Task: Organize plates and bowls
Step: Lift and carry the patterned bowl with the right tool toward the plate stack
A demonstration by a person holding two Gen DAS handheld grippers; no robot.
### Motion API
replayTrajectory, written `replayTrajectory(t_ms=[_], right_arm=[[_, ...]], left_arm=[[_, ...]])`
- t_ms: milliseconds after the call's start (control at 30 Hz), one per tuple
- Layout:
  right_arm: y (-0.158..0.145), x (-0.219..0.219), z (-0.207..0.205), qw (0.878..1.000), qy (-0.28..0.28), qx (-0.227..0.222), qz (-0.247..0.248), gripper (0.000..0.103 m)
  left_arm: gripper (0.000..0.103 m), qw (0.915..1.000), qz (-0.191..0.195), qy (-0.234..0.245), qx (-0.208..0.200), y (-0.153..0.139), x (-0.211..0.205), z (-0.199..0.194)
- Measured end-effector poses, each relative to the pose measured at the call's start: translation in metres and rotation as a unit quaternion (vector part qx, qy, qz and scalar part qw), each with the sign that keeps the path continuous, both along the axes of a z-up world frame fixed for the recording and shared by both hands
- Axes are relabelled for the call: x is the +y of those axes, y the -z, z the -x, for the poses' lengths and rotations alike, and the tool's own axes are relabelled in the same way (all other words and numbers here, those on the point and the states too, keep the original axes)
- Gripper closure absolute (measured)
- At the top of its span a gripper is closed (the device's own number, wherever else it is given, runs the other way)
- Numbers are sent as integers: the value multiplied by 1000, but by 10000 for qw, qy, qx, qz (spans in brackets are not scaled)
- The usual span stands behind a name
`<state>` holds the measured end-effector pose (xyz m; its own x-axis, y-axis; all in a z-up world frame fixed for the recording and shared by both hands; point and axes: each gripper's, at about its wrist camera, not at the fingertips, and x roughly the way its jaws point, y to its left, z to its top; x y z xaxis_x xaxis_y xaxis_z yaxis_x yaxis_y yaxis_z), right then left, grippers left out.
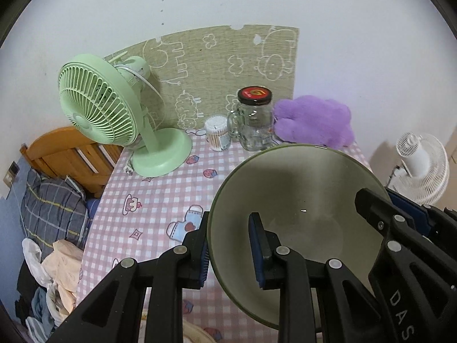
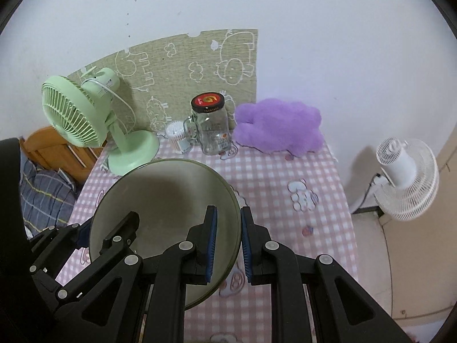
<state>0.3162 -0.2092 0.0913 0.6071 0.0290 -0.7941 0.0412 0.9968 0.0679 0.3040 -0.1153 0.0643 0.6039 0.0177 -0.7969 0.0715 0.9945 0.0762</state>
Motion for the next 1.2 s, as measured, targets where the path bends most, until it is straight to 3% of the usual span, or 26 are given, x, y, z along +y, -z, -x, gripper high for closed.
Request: replayTrajectory(t_ms=[533, 867, 1200], right_arm=[[-4, 7, 99, 9973, 714, 129, 94, 84], [23, -3, 146, 9946, 922, 465, 45, 84], [54, -21, 172, 9940, 695, 844, -50, 84]], left_arm=[[80, 9969, 284, 713, 156, 3, 4, 80], [80, 9950, 212, 872, 429, 31, -10, 119], [80, 9929, 7, 836, 845, 62, -30, 145]])
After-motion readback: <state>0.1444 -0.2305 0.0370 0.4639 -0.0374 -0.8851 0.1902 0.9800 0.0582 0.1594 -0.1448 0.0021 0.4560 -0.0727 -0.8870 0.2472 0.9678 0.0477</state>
